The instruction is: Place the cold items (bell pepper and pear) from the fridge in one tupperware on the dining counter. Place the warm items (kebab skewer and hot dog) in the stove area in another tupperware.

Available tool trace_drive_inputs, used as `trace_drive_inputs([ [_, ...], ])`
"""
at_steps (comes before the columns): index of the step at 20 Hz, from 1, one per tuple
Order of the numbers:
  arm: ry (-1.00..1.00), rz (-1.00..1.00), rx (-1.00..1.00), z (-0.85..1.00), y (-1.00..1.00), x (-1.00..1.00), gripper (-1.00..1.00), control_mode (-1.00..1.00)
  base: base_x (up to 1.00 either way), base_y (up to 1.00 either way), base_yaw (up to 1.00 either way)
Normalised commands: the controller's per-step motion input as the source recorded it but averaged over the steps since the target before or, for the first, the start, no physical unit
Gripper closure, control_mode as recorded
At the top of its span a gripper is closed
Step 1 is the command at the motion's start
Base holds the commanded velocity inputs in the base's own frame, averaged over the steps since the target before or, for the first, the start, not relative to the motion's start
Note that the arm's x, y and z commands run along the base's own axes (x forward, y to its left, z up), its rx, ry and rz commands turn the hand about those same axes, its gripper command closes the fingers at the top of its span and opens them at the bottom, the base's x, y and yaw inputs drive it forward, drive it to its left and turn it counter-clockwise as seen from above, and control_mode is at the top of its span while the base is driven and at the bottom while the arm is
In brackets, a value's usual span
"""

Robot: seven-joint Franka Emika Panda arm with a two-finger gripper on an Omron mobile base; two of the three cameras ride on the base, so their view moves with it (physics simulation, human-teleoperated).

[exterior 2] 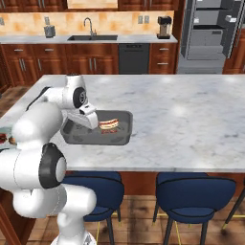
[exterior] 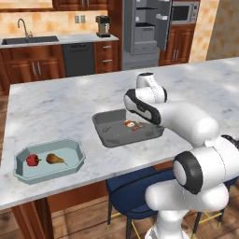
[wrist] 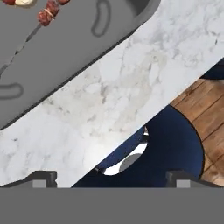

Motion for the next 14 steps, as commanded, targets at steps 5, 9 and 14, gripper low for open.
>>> trace_drive_inputs([
  [5, -0.06, 0.42, -0.08, 0.77, 0.26, -1.0, -1.0, -1.0, 0.0, 0.0, 0.0],
  [9, -0.15, 0.23, 0.0, 0.54, 0.04, -1.0, -1.0, -1.0, 0.0, 0.0, 0.0],
  [14, -0.28, 0.13, 0.0, 0.45, 0.0, -1.0, -1.0, -1.0, 0.0, 0.0, 0.0],
])
